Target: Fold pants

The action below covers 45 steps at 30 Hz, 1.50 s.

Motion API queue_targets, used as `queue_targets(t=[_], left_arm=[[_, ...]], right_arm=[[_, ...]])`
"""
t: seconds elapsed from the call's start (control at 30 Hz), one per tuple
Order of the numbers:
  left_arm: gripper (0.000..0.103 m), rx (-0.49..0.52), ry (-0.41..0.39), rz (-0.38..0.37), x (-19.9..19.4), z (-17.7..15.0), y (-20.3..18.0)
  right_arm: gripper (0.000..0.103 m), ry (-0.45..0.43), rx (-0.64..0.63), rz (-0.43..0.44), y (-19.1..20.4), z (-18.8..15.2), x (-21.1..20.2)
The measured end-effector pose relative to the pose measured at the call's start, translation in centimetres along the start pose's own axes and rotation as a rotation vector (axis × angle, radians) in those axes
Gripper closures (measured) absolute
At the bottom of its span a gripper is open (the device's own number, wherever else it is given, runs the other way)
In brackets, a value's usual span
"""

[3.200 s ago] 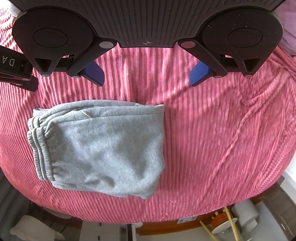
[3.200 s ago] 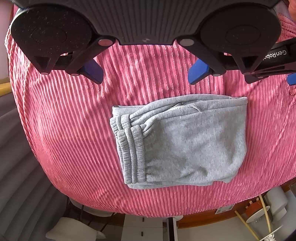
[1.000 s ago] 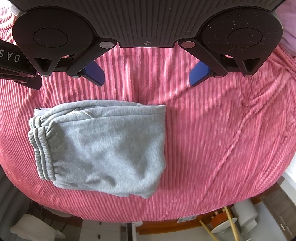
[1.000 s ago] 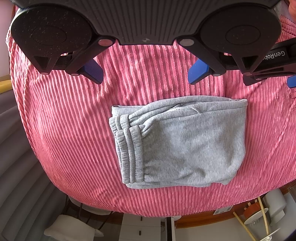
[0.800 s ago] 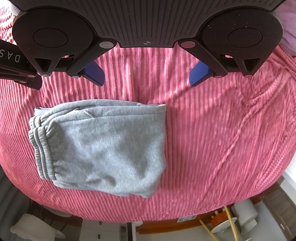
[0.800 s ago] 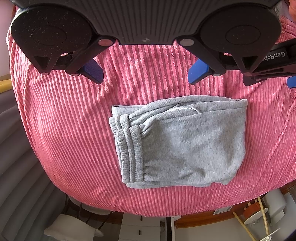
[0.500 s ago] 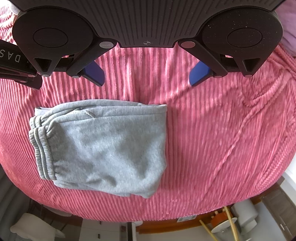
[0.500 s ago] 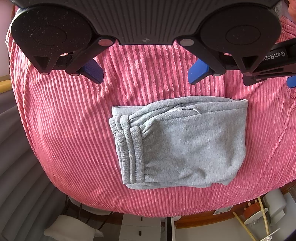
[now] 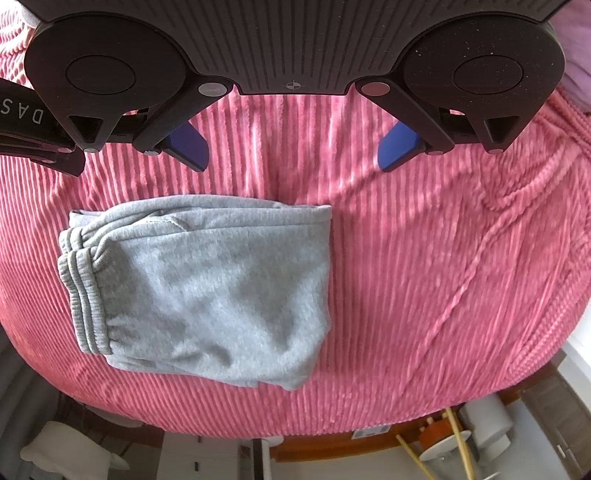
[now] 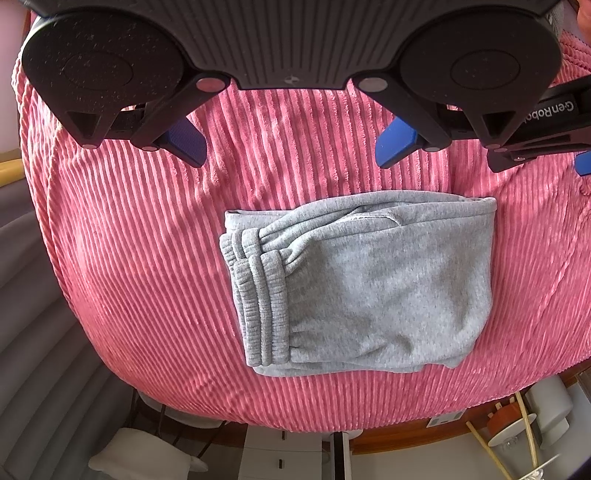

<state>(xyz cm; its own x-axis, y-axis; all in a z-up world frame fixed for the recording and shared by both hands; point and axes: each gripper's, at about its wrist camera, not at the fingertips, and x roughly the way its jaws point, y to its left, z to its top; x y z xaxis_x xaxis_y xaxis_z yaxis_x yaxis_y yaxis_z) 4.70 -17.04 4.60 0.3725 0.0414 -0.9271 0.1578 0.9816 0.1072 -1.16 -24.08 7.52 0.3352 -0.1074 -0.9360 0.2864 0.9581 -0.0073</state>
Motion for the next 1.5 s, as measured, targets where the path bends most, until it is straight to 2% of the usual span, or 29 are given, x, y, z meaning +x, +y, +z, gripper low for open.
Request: queue_targets(t=[1.5], left_arm=[[0.002, 0.006, -0.018, 0.017, -0.24, 0.19, -0.38]], right_arm=[[0.005, -0.006, -0.005, -0.004, 0.17, 0.37, -0.22]])
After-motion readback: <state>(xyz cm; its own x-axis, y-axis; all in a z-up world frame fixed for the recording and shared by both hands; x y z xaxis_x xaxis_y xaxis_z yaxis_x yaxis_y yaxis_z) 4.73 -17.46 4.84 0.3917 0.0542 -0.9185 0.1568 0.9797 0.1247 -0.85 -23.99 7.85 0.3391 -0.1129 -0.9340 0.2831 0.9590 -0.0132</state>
